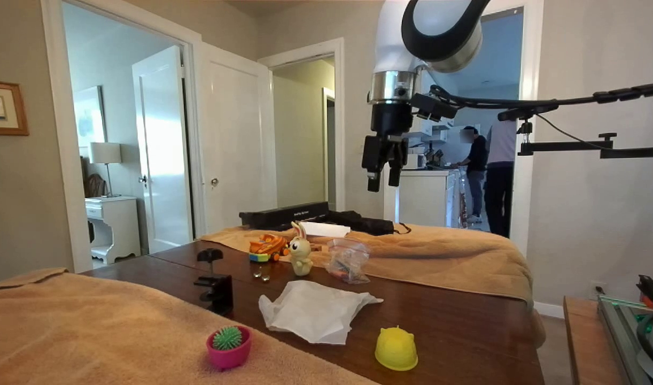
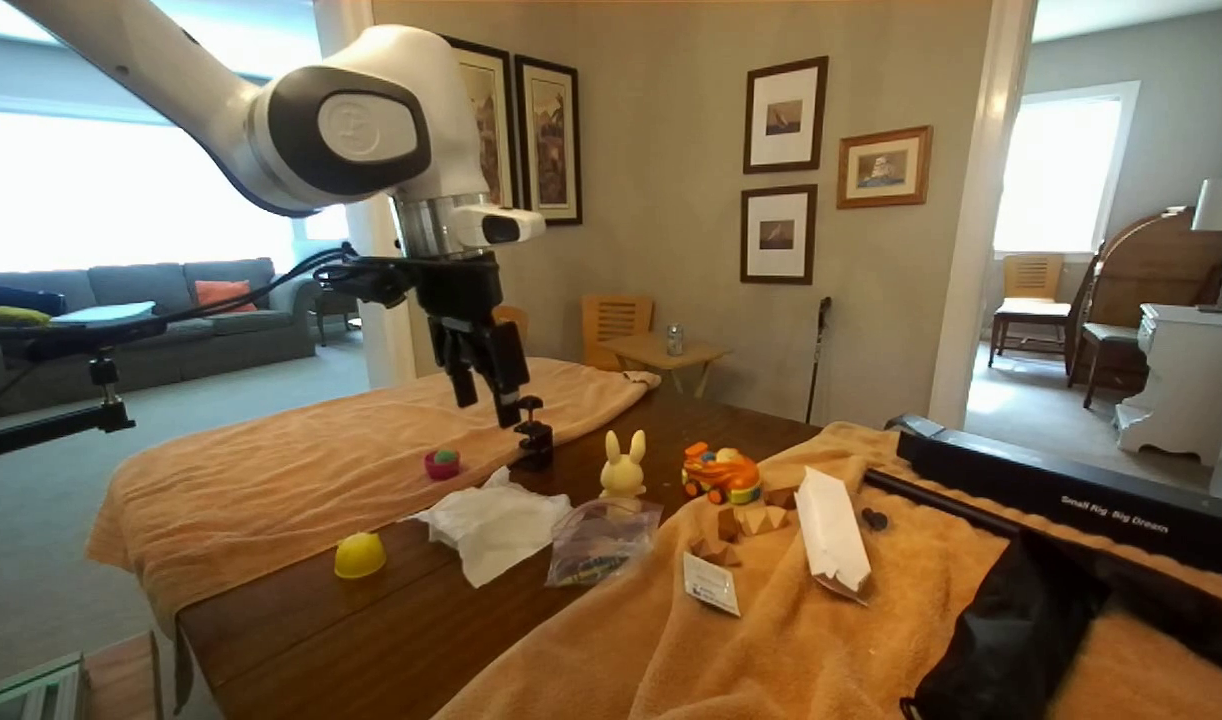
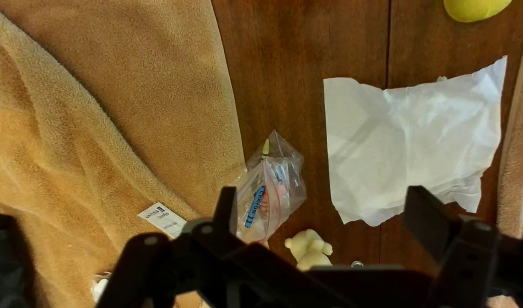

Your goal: Pick up the crayon and put it into the clear plastic bag

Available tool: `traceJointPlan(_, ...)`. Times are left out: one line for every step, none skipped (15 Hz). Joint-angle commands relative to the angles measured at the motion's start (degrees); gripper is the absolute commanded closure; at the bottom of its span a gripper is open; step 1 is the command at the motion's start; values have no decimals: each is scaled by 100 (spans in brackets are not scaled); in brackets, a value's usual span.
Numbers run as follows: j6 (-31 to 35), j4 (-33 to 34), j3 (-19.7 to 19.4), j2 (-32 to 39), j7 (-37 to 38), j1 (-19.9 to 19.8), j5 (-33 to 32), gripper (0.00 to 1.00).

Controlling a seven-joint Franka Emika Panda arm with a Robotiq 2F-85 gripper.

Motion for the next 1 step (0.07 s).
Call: traceJointPlan(-193,-50,-110,-184,-355,102,348,0)
